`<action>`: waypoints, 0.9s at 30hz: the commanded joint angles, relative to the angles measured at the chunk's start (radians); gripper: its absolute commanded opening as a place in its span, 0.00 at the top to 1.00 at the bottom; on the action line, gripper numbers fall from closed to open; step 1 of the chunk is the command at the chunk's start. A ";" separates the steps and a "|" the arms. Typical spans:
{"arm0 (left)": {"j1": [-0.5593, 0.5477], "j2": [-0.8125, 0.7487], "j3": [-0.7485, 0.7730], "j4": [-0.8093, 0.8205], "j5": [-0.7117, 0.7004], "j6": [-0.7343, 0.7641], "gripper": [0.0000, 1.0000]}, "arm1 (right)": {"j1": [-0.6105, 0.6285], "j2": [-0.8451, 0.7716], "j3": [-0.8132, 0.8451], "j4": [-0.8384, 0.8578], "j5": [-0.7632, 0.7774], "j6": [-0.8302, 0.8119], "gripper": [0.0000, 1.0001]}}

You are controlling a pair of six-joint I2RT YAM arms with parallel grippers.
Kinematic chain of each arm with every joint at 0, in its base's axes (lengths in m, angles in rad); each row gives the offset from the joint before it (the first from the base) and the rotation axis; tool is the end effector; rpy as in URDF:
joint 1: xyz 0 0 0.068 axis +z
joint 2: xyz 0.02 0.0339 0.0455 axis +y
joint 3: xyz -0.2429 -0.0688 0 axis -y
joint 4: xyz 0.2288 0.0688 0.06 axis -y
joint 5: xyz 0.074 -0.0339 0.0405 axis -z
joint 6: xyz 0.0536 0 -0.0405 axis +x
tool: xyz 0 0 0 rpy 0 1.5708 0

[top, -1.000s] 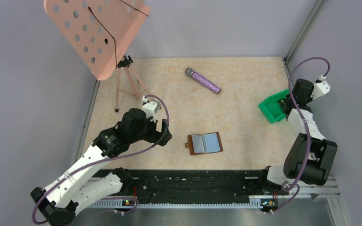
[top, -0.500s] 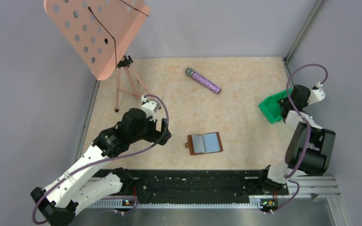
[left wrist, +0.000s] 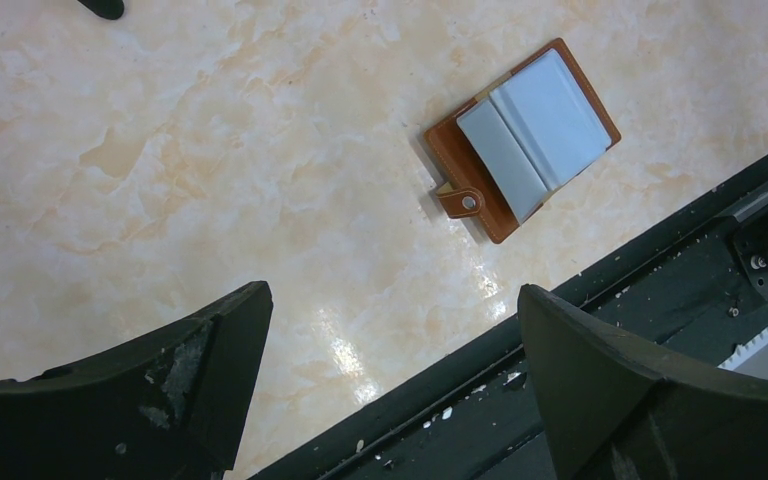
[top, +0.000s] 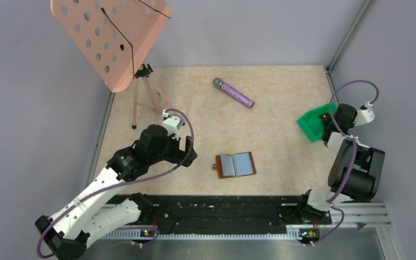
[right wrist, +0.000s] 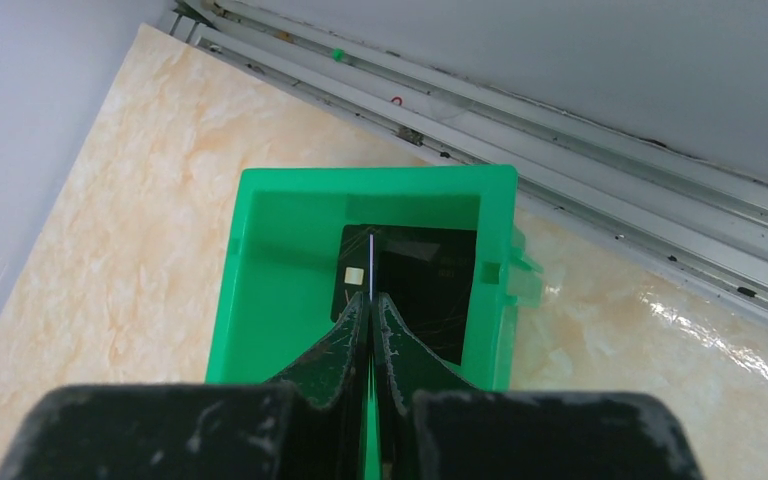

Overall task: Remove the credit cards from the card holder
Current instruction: Place the credit card in the storage box.

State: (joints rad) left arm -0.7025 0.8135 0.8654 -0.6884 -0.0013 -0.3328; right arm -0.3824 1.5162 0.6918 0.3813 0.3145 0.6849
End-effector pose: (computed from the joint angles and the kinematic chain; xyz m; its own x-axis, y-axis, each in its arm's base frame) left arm 0.1383 -0.1170 0.2860 -0.6396 0.1134 -0.7603 0.4617 0.8475 -0.2620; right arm 0.2898 -0.1344 0.1752 0.0804 0.6161 -0.7836 0.7273 0.5013 0.4688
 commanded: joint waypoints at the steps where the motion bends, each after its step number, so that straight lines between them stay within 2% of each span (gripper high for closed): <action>1: 0.001 -0.009 -0.003 0.046 -0.003 0.018 0.01 | -0.013 0.010 -0.008 0.088 -0.009 0.022 1.00; 27: 0.001 0.003 -0.007 0.051 0.024 0.020 0.02 | -0.044 0.079 -0.020 0.184 -0.080 0.058 1.00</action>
State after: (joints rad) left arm -0.7025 0.8146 0.8616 -0.6807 0.0071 -0.3279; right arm -0.4168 1.5867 0.6804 0.5110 0.2337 0.7422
